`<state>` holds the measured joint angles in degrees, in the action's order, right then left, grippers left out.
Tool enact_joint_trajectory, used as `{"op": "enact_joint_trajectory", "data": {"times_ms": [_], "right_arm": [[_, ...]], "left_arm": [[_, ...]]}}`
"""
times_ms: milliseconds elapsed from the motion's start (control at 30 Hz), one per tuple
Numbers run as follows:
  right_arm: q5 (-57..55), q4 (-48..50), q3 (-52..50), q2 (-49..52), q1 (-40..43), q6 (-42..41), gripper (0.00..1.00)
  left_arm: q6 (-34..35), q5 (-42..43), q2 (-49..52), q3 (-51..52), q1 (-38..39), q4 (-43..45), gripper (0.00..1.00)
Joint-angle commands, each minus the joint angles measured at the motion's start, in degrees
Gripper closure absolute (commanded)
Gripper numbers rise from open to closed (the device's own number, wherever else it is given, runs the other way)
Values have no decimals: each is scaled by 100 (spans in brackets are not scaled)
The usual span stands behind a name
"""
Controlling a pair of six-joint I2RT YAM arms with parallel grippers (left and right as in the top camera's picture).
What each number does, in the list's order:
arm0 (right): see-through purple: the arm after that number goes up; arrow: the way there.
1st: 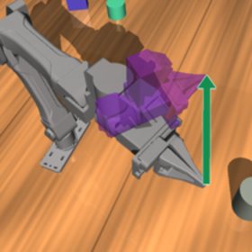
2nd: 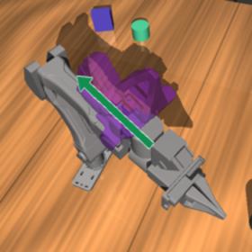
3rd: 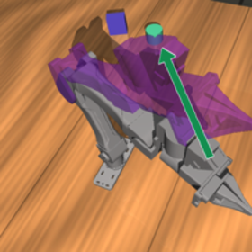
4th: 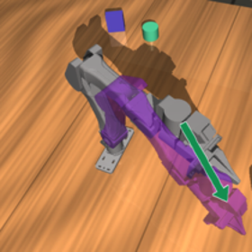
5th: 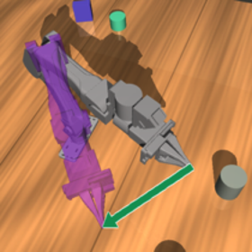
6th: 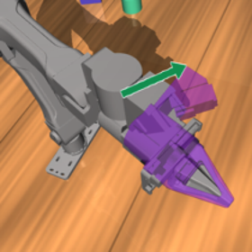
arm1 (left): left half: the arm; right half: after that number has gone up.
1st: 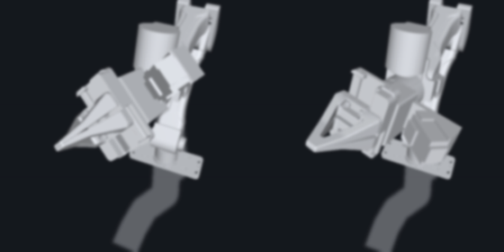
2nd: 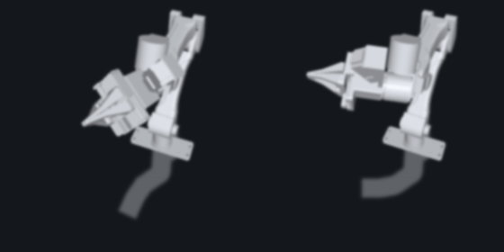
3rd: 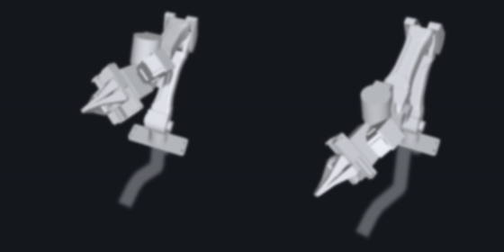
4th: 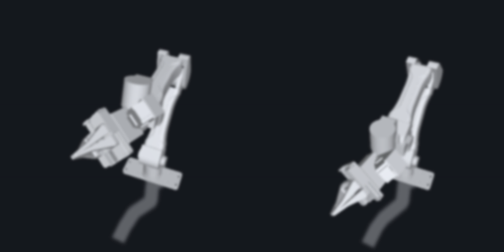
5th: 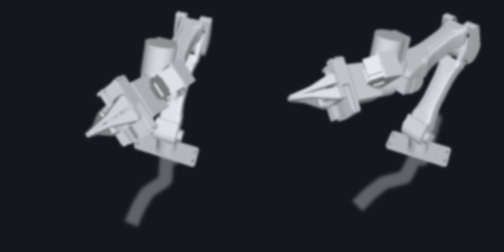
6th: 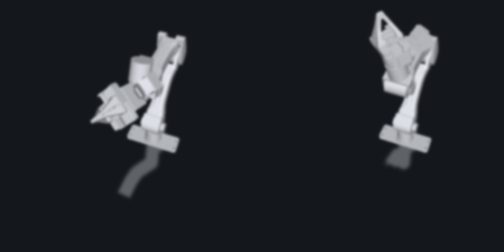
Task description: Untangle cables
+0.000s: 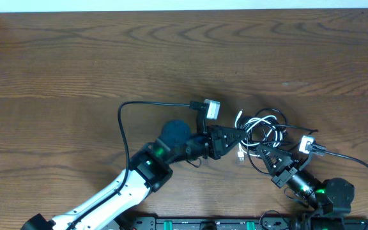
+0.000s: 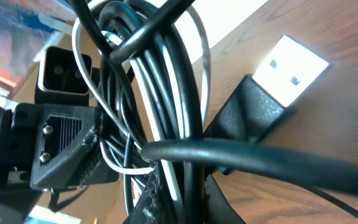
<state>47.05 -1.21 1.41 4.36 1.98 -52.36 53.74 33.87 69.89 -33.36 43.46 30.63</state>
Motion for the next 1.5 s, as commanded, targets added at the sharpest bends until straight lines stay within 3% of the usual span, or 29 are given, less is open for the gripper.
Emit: {"op": "enact_joint_trajectory", "data": {"times_ms": [0, 133, 267, 467, 567, 733, 867, 1033, 1467], "right_arm": [[-1213, -153, -107, 612, 22, 658, 99], [-2194, -131, -107, 1606, 22, 833, 99], [-2483, -52, -107, 2400, 22, 831, 99], [-1318, 813, -107, 3060, 22, 831, 99], [-232, 1414, -107, 3176, 15, 859, 99], [289, 1231, -109, 3176, -42, 1263, 98], [306, 1434, -109, 3176, -201, 1110, 99], [282, 1930, -109, 3176, -557, 761, 99], [-306, 1486, -109, 3193, -916, 503, 99]], "left_arm": [[-13, 1003, -299, -140, -509, 251, 92], [-11, 1753, -551, -140, -1340, 251, 92], [-15, 1991, -629, -140, -1904, 243, 92], [-400, 1875, -551, -140, -2420, -186, 92], [-549, 1298, -516, -140, -2485, -820, 92], [-455, 555, -516, -140, -2590, -1113, 92], [-468, 590, -516, -140, -2339, -1414, 92], [-990, 474, -372, -136, -1644, -1628, 92], [-1561, -1910, 79, -136, 118, -1690, 92]]}}
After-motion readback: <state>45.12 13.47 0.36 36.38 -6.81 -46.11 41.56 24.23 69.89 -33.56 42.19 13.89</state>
